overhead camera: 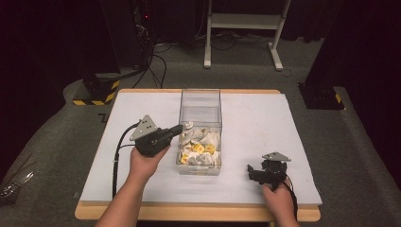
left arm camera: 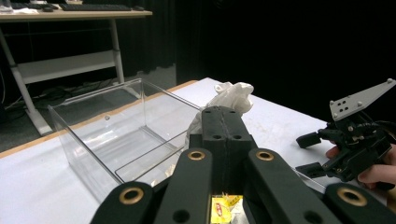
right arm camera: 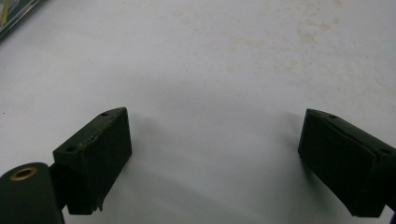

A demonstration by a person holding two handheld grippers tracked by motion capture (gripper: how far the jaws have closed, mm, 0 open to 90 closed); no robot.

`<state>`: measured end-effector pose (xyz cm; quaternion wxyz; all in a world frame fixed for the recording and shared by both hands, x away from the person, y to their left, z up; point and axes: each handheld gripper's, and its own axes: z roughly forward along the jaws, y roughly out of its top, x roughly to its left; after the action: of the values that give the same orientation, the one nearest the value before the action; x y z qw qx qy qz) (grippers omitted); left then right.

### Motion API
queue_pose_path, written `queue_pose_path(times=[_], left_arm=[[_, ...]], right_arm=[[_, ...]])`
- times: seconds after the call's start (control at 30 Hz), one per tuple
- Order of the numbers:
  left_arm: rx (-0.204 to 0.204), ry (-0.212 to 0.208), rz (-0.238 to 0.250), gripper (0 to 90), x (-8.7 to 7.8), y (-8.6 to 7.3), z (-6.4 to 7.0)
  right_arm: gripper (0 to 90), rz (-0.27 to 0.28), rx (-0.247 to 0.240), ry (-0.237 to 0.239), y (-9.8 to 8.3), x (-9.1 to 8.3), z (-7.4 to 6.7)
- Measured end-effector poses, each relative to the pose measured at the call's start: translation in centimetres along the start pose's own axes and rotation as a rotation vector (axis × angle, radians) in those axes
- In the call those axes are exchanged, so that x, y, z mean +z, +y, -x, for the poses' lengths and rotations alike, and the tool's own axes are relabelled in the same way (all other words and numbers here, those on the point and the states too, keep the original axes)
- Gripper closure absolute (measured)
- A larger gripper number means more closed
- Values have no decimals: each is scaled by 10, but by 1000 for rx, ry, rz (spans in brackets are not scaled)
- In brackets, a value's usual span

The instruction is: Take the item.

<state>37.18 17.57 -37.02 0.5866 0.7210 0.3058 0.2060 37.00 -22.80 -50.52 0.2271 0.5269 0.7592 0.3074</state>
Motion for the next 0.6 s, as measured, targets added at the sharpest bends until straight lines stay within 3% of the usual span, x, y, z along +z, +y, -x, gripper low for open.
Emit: queue_pose_path(times=[0.6], left_arm=[[4, 49, 11, 900, -18, 2, -13]], right_arm=[[96, 0, 0, 0, 0, 0, 0]])
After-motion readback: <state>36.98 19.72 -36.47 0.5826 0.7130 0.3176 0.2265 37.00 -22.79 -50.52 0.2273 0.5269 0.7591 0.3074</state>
